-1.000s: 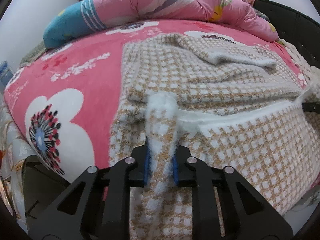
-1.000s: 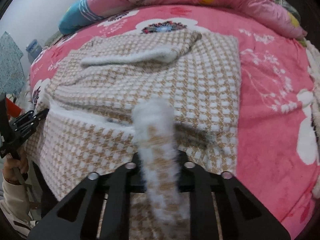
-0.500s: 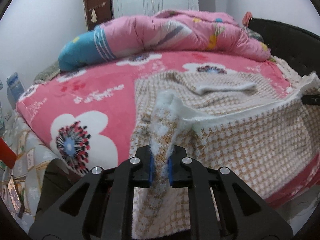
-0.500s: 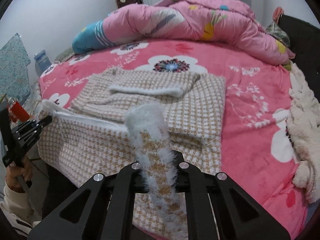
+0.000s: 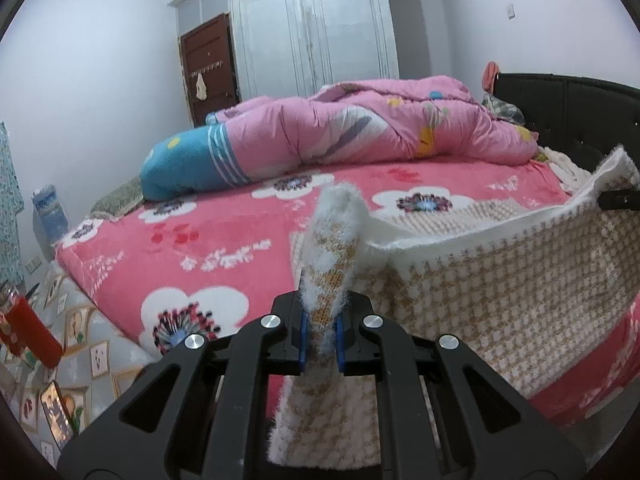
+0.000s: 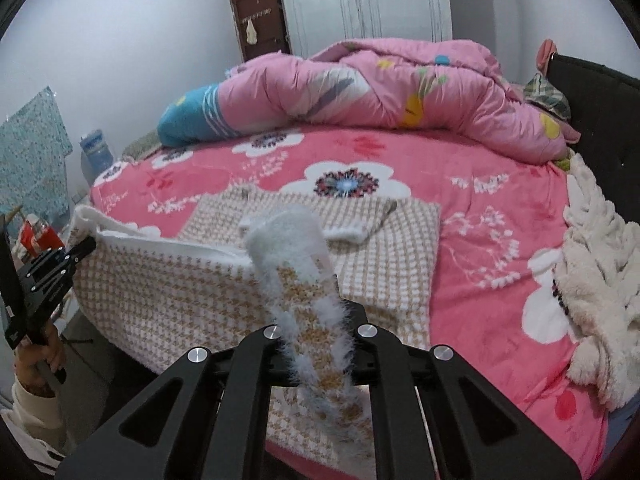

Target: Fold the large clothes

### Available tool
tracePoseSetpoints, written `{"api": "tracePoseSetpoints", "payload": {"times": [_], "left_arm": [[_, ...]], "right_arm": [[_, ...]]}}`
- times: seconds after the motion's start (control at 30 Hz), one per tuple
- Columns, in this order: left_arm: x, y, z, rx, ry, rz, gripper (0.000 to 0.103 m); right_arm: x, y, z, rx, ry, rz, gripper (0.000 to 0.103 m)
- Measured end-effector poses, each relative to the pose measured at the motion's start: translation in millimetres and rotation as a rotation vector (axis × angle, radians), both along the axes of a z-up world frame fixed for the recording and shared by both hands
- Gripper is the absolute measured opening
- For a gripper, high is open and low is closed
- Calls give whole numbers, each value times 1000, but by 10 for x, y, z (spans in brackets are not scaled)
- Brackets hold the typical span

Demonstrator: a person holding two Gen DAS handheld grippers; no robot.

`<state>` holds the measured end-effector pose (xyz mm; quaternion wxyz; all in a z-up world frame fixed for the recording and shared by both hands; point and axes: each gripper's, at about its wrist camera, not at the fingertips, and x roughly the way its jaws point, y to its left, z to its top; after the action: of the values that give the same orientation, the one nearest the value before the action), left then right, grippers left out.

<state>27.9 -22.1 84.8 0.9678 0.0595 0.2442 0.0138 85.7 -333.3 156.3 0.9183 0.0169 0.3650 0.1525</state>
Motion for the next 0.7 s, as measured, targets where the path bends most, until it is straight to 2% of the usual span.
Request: {"api": "tracePoseSetpoints", "payload": {"times": [0.17, 0.3, 0.53, 0.7], "left_arm": [[259, -10, 96, 30, -20, 1, 10], [577, -5, 175, 35, -27, -2, 9], [1378, -44, 300, 45, -28, -17, 9], [2125, -9, 294, 53, 12, -41, 9]], "right_arm": [[199, -12, 106, 25, -53, 14, 7], [519, -51, 160, 41, -90, 20, 7], [1266, -113, 217, 57, -119, 7, 7], [1968, -146, 74, 67, -80, -32, 7]]}}
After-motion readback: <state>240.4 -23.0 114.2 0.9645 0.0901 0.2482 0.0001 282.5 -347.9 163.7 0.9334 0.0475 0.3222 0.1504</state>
